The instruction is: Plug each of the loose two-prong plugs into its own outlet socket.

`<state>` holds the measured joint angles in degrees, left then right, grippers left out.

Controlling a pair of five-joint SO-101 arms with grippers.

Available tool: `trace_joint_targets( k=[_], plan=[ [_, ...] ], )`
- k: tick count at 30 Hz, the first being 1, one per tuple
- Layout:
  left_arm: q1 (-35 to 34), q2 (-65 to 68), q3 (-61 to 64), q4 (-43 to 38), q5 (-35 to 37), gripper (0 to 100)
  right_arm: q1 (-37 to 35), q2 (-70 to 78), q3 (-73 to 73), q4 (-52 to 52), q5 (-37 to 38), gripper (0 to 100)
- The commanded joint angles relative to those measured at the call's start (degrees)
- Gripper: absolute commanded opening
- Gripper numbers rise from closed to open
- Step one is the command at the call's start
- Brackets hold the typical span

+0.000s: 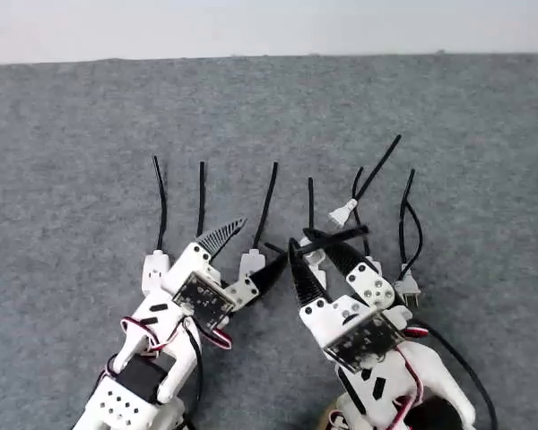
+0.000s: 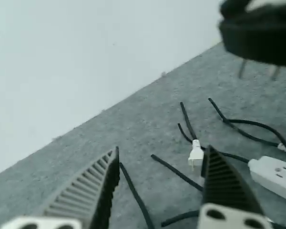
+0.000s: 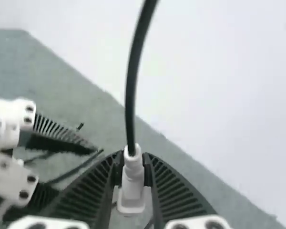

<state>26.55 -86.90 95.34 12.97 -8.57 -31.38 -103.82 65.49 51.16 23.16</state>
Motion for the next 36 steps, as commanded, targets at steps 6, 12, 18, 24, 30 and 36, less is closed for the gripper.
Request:
trace_joint_targets(
  k=[6, 12, 18, 24, 30, 36],
  plan=[
    [1.1, -0.4, -0.6, -1.6, -0.3, 27, -7.8, 8.2, -3.1, -2.4, 0.4, 0.9],
    [0.7, -0.5, -1.4, -1.7, -0.4, 27, -15.1, 14.6, -4.7, -2.7, 0.4, 0.9],
    [0.6, -0.4, -2.7, -1.3, -0.4, 27, -15.2, 14.3, -3.7, -2.5, 0.4, 0.9],
    [-1.4, -0.4, -3.6, -1.3, -0.4, 27, -15.1, 14.3, -3.3, 0.2, 0.4, 0.9],
    [-4.9, -0.8, -4.5, -1.3, -0.1, 27, -14.4, 14.3, -3.1, 2.2, 0.5, 0.9],
    [-4.9, -0.4, -4.9, -1.3, -0.1, 27, -11.9, 14.3, -3.1, 4.3, 0.4, 0.9]
  ],
)
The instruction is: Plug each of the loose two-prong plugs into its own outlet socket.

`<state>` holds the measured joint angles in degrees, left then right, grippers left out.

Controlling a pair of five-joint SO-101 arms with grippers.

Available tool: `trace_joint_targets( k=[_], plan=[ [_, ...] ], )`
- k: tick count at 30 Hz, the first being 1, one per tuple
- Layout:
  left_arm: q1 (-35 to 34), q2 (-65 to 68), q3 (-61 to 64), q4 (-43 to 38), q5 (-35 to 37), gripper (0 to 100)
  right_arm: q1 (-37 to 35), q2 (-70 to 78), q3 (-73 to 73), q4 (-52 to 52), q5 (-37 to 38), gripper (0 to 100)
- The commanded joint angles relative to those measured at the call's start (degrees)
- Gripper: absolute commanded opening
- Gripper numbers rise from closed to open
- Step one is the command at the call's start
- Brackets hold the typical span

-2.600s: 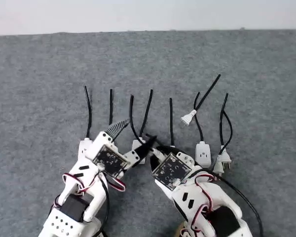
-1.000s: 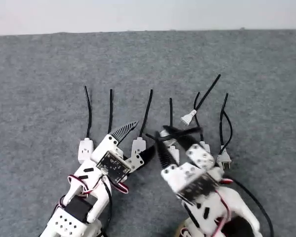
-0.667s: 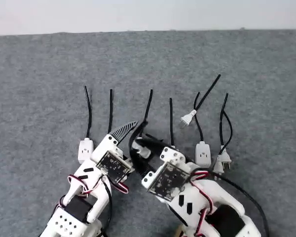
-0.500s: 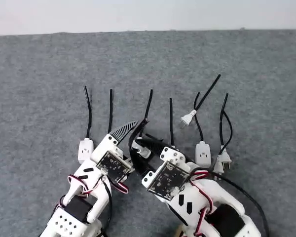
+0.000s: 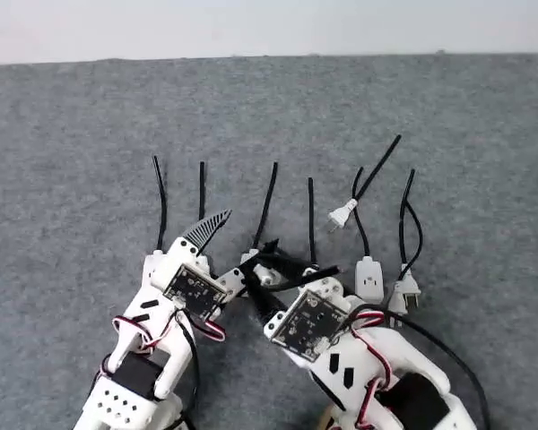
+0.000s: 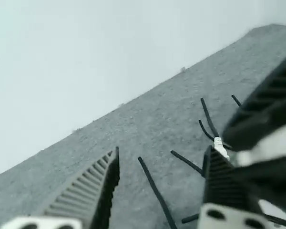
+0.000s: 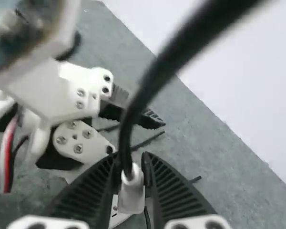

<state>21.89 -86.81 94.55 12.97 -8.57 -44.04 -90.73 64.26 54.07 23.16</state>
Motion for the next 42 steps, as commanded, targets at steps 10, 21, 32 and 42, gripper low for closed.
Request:
trace_joint_targets(
  k=[10, 21, 32, 42],
  plan=[
    [0.2, -0.5, -4.0, -0.8, -0.1, 27, 0.9, 1.2, -1.8, 1.2, 0.5, 0.9],
    [4.0, -0.9, -4.2, 2.8, 0.4, 27, 1.1, 1.2, -2.2, 0.0, 0.6, 0.9],
    [4.3, -0.5, -4.2, 2.7, 0.4, 27, 5.8, 1.2, -2.2, -4.2, 0.4, 0.9],
    [6.9, -0.9, -4.3, 4.0, 0.2, 27, 5.7, 1.2, -1.7, -3.7, 0.4, 0.9]
  ],
)
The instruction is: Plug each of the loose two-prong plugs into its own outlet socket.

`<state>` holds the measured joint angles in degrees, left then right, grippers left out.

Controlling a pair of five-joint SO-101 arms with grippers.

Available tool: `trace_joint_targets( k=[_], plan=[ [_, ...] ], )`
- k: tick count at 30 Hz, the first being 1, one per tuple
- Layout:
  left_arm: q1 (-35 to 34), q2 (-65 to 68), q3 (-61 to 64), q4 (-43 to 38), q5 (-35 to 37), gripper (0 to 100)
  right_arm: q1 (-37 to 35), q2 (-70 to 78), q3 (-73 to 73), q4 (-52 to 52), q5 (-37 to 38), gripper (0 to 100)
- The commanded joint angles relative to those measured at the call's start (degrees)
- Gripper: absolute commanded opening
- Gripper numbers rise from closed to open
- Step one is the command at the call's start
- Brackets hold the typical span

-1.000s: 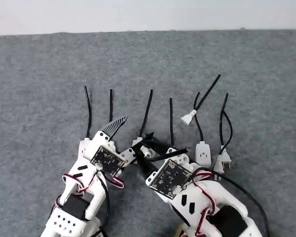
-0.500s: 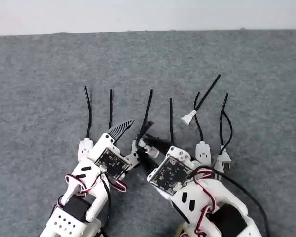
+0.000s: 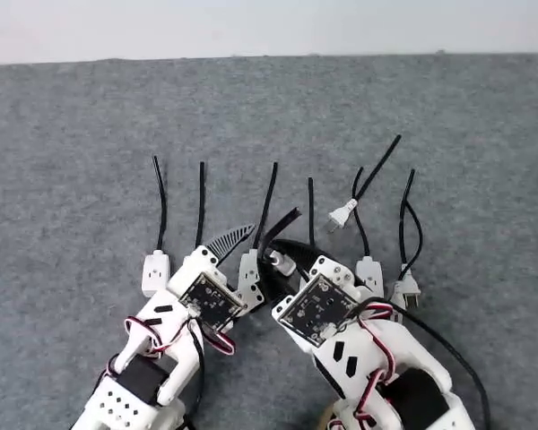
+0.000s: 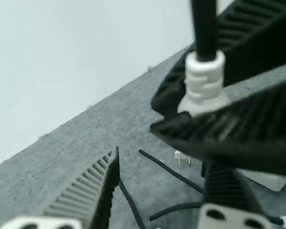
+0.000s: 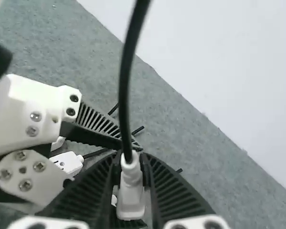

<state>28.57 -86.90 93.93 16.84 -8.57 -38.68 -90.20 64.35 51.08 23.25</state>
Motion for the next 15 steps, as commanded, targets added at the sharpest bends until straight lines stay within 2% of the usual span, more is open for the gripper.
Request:
trace_joint_targets(
  k=[1, 9, 15],
  plan=[
    [0.2, -0.9, -3.6, 0.1, 0.2, 27, 0.3, 0.7, -1.3, -0.7, 0.3, 0.9],
    [-7.4, -0.9, -7.2, 0.2, 1.3, 27, 0.2, 0.7, 0.0, 0.0, 0.3, 0.9],
    [-8.4, -0.9, -7.5, 0.2, 3.1, 27, 0.4, 0.7, 1.6, 0.0, 0.3, 0.9]
  ],
)
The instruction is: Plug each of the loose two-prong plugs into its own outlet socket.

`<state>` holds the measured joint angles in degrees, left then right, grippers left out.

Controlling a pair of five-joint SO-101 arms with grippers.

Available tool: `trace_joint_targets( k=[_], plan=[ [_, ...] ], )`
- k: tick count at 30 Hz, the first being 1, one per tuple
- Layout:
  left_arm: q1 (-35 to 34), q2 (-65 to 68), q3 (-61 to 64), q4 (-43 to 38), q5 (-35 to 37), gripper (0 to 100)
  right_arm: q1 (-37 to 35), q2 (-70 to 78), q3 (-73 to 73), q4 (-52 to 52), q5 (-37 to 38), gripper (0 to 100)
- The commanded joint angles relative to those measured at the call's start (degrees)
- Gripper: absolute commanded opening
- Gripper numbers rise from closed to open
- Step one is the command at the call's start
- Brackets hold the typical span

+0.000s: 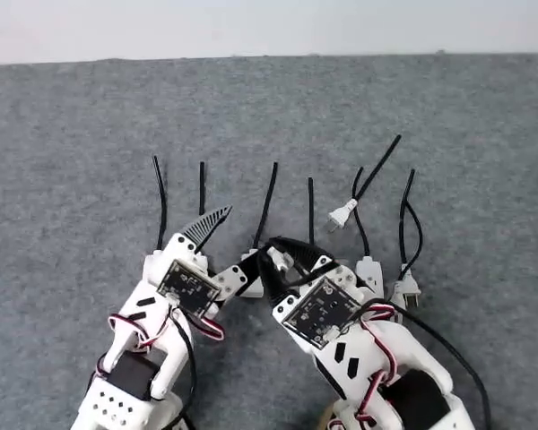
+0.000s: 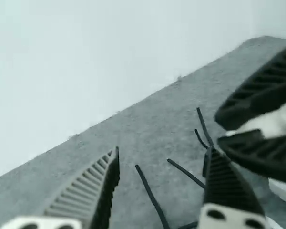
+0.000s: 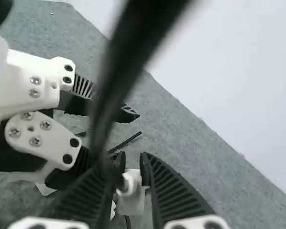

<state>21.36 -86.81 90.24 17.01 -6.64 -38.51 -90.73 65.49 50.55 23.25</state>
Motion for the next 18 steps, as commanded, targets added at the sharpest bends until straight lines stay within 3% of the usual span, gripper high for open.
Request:
trace_joint_targets(
  k=[1, 18],
  plan=[
    [-1.3, -1.0, -3.8, 0.0, 1.1, 27, 0.3, 1.2, 0.5, 0.5, 0.3, 0.9],
    [-4.4, -1.0, -5.0, 0.0, 1.2, 27, 0.4, 1.2, 0.8, 1.6, 0.4, 0.9]
  ],
)
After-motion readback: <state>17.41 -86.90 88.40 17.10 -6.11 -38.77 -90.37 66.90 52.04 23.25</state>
